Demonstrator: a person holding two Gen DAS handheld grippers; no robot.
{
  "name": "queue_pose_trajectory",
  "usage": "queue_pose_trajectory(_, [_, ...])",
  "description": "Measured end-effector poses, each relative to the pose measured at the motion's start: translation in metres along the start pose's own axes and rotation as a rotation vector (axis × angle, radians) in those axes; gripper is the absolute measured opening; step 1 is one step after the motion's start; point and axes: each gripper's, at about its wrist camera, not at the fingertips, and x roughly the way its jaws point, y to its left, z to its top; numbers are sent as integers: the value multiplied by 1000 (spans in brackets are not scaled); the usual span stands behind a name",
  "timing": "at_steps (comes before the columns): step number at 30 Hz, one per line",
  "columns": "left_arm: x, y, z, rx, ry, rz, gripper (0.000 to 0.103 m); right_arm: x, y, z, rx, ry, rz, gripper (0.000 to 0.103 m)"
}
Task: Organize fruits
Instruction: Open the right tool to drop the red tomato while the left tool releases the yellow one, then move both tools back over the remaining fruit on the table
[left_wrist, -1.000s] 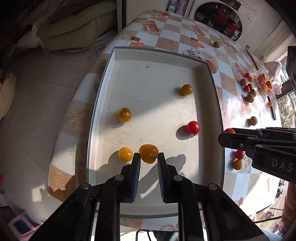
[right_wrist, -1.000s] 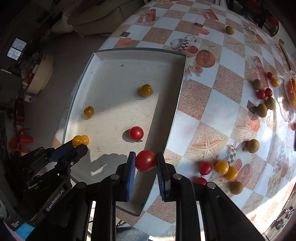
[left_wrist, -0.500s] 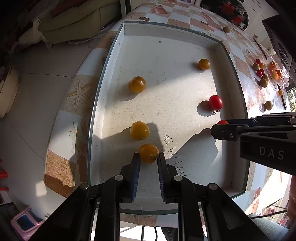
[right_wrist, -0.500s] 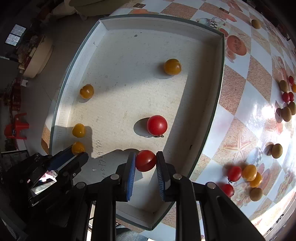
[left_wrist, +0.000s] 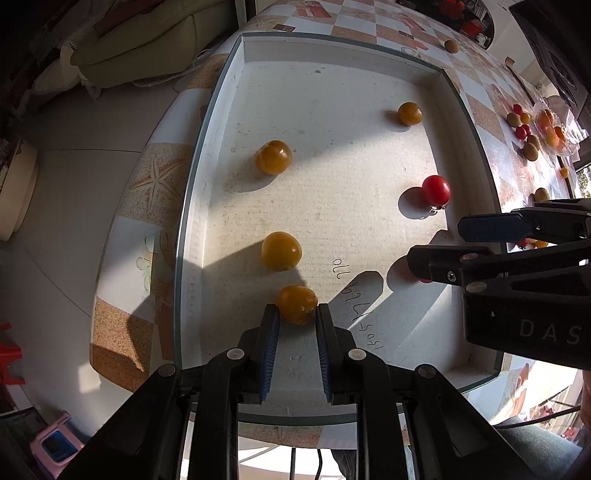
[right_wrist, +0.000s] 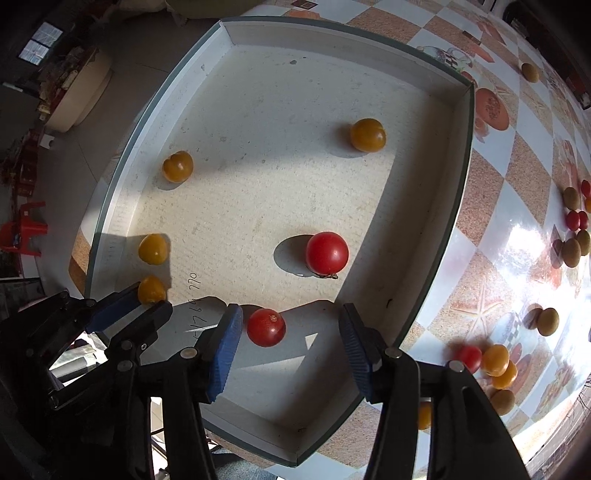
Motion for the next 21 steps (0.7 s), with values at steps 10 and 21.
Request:
queue_pose_trajectory(10, [-10,-4,8,44,-37,24,82,-41,-8,-2,-10,-99,1,79])
queue_pose_trajectory(21, [-35,-32,23,144,-77,26,82,-73,-66,-16,150,-157,3,84])
